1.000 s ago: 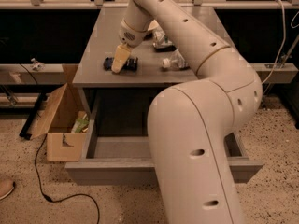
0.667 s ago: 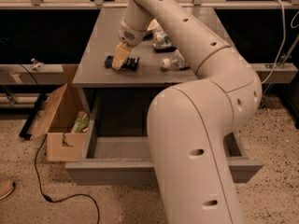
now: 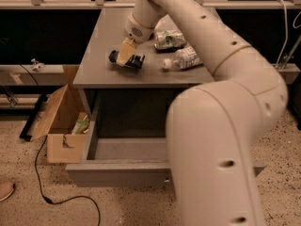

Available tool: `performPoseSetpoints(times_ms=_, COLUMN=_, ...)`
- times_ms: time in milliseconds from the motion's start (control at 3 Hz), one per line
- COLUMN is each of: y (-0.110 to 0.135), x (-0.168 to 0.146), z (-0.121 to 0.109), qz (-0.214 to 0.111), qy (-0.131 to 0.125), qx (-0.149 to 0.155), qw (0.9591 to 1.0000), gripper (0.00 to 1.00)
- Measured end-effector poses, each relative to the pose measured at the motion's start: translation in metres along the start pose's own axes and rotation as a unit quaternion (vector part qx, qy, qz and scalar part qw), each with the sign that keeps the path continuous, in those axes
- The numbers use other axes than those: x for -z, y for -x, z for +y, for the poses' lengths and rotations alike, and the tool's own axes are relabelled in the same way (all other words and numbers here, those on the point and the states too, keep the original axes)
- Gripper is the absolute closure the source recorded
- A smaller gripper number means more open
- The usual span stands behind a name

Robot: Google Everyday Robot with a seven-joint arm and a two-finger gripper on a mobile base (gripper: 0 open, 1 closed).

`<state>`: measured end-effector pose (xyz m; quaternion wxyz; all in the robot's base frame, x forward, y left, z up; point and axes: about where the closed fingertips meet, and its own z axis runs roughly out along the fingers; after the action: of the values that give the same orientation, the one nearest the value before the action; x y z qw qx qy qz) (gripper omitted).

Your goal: Place rxbar blueberry into top drawer

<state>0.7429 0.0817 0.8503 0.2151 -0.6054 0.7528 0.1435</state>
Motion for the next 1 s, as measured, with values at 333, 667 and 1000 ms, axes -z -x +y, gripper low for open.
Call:
performPoseSetpoints(times_ms=333, y=-0.013, x=0.067, z=0.021, qz=-0.081, qy=-0.036, qx=0.000, qw=0.9960, gripper=1.00)
performPoseSetpoints(times_ms=667, y=-0.031, x=0.091, z=0.043, qz=-0.109, qy=-0.049, qx=-0.012, qw=0.9927, gripper=1.00)
performPoseSetpoints(times_ms=1000, y=-0.083, x=0.100, z=0.079, qz=-0.128, qy=-0.059, qx=-0.068, qw=0.9876, gripper=1.00)
